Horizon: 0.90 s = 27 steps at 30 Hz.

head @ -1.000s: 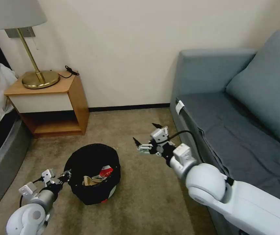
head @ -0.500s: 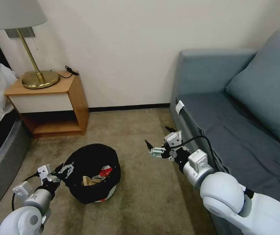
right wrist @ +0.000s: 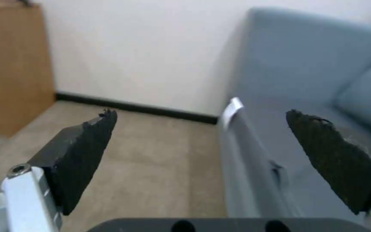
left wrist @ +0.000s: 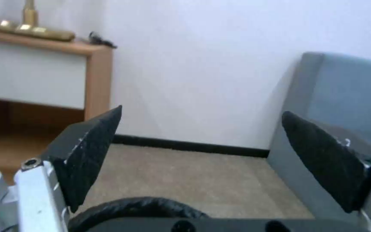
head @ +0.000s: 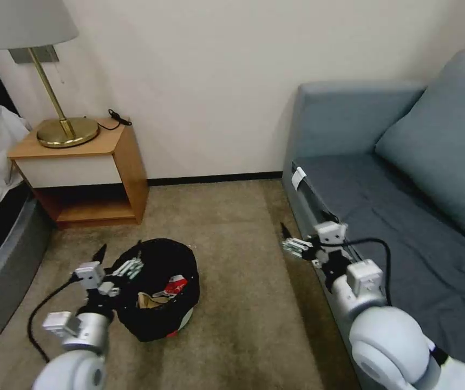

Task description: Pick up the trash bin, then pick up the garbage on the floor and place it into the trash bin.

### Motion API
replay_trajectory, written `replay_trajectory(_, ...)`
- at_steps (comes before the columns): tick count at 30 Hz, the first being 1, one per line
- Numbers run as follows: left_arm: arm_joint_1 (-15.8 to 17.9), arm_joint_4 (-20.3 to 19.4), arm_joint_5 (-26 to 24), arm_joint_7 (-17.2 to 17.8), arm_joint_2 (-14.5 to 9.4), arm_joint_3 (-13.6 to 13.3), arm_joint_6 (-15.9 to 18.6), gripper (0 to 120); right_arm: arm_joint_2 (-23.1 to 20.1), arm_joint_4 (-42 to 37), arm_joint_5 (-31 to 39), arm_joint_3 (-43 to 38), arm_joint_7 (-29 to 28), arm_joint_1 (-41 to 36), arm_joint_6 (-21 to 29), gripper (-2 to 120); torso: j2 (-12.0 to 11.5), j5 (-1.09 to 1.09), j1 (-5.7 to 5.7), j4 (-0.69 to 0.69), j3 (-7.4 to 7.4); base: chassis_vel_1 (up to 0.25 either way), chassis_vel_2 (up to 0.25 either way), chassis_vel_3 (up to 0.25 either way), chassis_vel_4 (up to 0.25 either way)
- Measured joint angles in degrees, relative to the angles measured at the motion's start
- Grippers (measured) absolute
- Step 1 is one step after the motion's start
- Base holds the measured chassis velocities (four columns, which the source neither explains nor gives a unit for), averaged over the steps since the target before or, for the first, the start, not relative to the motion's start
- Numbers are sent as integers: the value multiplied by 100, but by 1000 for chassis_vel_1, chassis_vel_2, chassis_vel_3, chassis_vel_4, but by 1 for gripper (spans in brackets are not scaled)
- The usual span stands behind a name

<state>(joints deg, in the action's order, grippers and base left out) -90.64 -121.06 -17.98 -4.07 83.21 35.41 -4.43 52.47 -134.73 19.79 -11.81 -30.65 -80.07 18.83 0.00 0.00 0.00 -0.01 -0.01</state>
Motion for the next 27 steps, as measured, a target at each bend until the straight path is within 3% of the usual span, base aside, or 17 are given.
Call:
replay_trajectory(2, -7, -43, 357, 107, 56, -178, -72, 100, 307, 44, -630, -137, 115, -342, -222, 100, 0, 2, 0, 1, 0, 0, 0, 0, 0)
replay_trajectory(5, -54, -53, 571, 151, 109, -329, -133, 100, 621, 54, -1042, -188, 241, -675, -418, 100, 0, 0, 0, 0, 0, 0, 0, 0, 0)
replay_trajectory(12, -124, -29, 814, 258, 150, -348, -210, 100, 797, 99, -1307, -186, 373, -929, -647, 100, 0, -1, 0, 0, 0, 0, 0, 0, 0)
replay_trajectory(14, -297, -172, 1009, 605, 172, -381, -209, 100, 996, 154, -1363, -137, 459, -994, -765, 100, 0, 0, 0, 1, 0, 0, 0, 0, 0)
replay_trajectory(16, -297, -172, 1009, 605, 172, -381, -209, 100, 996, 154, -1363, -137, 459, -994, -765, 100, 0, 0, 0, 1, 0, 0, 0, 0, 0)
replay_trajectory(17, -373, -247, 1141, 879, 192, -424, -204, 100, 1155, 198, -1347, -107, 502, -919, -801, 100, 0, 0, 0, 2, 0, 0, 0, 0, 0)
replay_trajectory(19, -424, -303, 1178, 1090, 204, -465, -203, 100, 1228, 203, -1335, -98, 537, -897, -802, 100, 0, 0, 0, 2, 0, 0, 0, 0, 0)
replay_trajectory(27, -480, -388, 1367, 1522, 203, -664, -196, 100, 1422, 205, -1442, -85, 690, -1052, -877, 100, 0, 0, 0, 1, 0, 0, 0, 0, 0)
